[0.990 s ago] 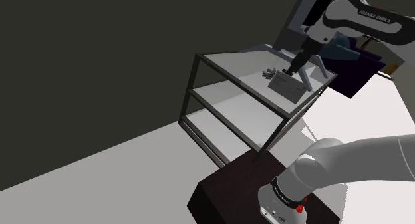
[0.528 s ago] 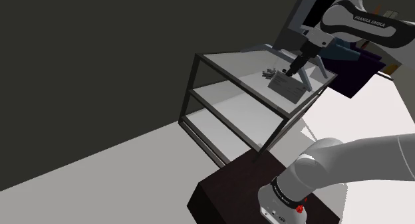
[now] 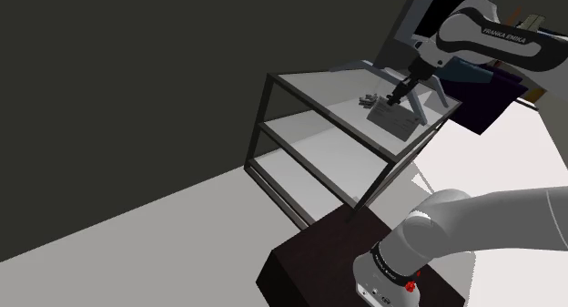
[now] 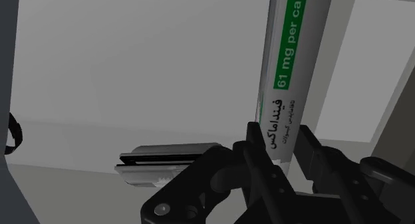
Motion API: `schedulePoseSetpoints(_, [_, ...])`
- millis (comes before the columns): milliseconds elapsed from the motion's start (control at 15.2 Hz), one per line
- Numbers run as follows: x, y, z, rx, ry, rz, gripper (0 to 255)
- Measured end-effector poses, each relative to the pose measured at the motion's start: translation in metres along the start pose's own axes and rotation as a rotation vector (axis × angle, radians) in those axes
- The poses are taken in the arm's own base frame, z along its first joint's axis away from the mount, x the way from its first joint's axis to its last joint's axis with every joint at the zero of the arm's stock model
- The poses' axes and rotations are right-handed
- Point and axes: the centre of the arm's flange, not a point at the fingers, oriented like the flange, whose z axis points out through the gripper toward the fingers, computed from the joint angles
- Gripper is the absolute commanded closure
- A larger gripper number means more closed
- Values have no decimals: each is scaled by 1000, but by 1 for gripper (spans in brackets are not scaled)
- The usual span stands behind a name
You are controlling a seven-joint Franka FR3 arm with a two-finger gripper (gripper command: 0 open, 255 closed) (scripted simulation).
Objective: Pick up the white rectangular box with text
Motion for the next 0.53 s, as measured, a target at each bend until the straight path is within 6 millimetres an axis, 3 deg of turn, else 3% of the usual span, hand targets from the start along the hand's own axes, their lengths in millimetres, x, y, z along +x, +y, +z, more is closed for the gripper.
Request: schedulePoseSetpoints(528, [0, 4, -4, 17, -47, -20, 255])
